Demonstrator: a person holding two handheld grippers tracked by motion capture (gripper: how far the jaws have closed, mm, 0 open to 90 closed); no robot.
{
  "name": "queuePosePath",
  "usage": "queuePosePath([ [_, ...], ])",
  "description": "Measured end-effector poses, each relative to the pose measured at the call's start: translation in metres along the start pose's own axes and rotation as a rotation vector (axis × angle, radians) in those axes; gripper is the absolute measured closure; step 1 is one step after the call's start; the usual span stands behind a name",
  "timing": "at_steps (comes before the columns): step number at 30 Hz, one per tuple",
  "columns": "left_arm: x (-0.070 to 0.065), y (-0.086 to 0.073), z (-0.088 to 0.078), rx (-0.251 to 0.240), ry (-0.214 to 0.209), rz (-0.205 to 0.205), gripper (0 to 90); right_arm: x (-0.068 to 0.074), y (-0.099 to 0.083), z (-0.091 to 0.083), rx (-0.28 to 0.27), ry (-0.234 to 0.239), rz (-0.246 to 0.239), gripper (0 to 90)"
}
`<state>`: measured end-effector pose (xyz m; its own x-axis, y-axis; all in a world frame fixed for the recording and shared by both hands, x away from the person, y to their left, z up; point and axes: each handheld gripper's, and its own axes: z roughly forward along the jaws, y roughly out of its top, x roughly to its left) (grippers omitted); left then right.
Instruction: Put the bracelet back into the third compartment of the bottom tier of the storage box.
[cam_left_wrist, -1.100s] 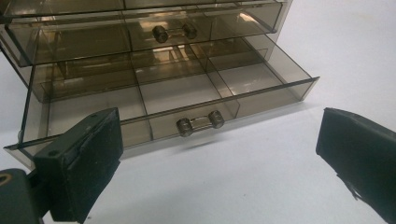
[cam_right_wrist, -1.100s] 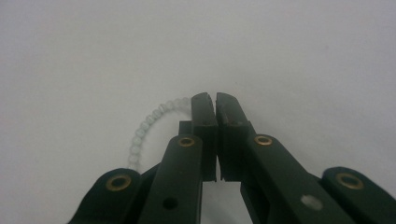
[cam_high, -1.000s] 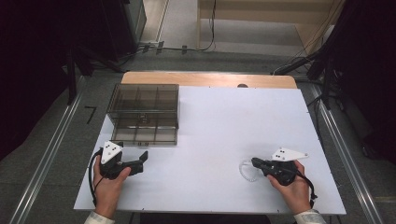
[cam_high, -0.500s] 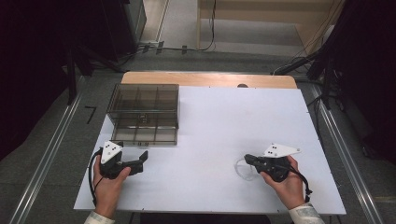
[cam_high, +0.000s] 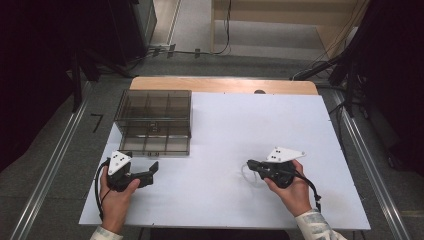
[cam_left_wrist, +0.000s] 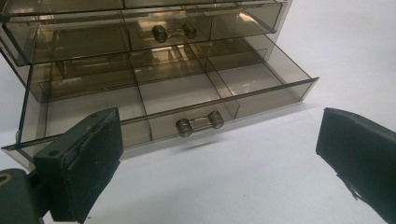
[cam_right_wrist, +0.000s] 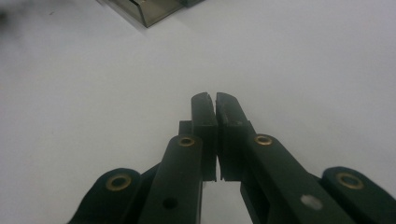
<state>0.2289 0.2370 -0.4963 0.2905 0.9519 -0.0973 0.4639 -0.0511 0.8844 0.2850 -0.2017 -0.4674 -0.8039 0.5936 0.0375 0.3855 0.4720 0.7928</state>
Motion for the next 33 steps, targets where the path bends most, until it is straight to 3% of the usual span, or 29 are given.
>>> queuePosePath([
  [15,0.001,0.000,-0.001,-0.003,0.000,0.001,1.2,0.012,0.026,0.028,-0.020,0.041,-0.022,85.3],
  [33,0.001,0.000,-0.001,-0.002,-0.002,0.004,1.1,0.021,0.043,0.049,-0.030,0.080,-0.028,85.3],
])
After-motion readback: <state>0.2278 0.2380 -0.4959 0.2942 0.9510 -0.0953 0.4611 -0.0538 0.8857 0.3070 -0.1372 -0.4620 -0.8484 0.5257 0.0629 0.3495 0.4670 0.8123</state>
